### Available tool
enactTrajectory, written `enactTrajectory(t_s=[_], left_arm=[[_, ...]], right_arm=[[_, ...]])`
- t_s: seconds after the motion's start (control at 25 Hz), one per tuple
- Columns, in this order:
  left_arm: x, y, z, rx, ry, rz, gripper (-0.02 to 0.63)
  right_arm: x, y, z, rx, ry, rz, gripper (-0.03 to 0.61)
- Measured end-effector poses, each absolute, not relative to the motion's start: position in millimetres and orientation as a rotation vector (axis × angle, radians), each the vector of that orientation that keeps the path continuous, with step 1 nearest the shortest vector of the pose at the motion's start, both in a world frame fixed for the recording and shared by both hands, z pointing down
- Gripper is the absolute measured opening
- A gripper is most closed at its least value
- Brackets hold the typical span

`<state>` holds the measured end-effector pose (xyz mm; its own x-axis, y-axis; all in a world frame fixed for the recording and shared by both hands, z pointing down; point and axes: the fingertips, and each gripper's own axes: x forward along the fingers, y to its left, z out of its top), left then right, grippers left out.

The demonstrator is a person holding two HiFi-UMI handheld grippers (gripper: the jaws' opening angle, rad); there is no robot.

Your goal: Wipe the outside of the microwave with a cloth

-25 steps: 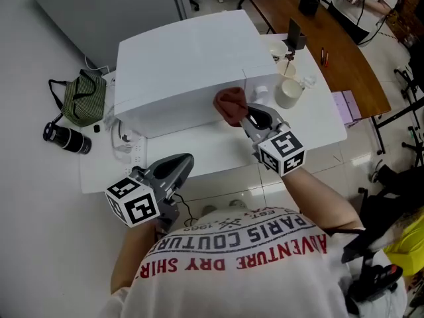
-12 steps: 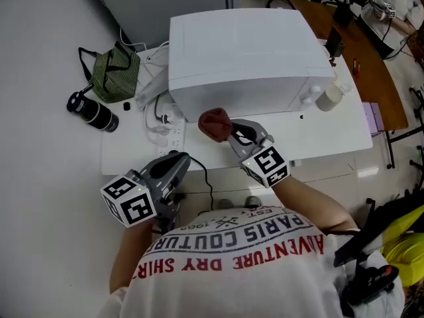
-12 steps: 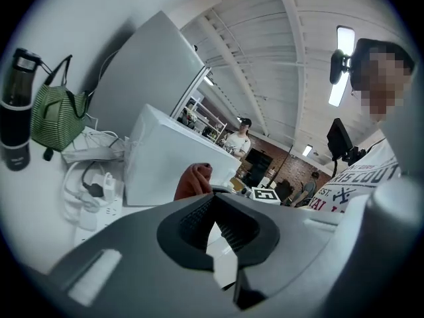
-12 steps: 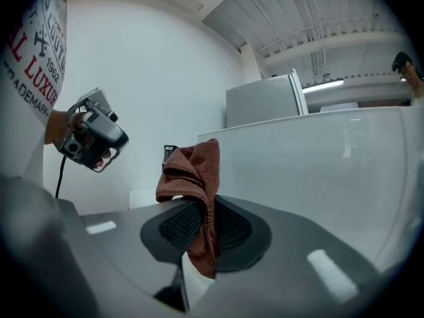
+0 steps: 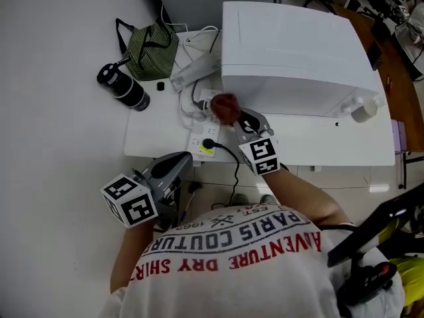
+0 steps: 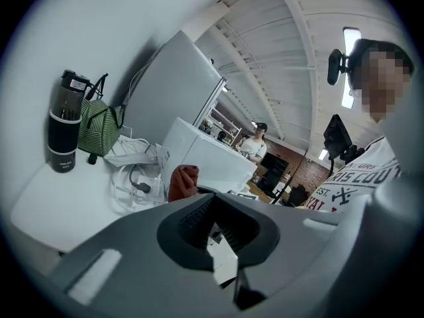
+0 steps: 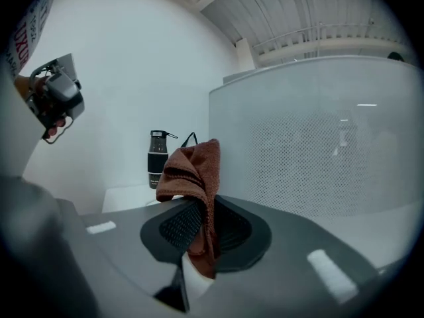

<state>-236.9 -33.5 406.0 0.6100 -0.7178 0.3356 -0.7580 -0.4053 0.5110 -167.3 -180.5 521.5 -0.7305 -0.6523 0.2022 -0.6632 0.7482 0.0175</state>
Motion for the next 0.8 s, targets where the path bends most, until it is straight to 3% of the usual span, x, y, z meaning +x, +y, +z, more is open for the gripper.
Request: enactTrajectory(t_s=[0.44,0.8], left_arm=[[-224.5,-46.2,404.4,2.227,-1.127,0.093,0.002],[-143.7,-76.8,399.0,2.307,-0.974,0.143,0.002]], right_arm=[[-146.2,-200.2,525.0,1.147,-2.716,0.121,0.046],[-31.3,-217.2,517.6,1.335,-2.641,0.149,0.048]])
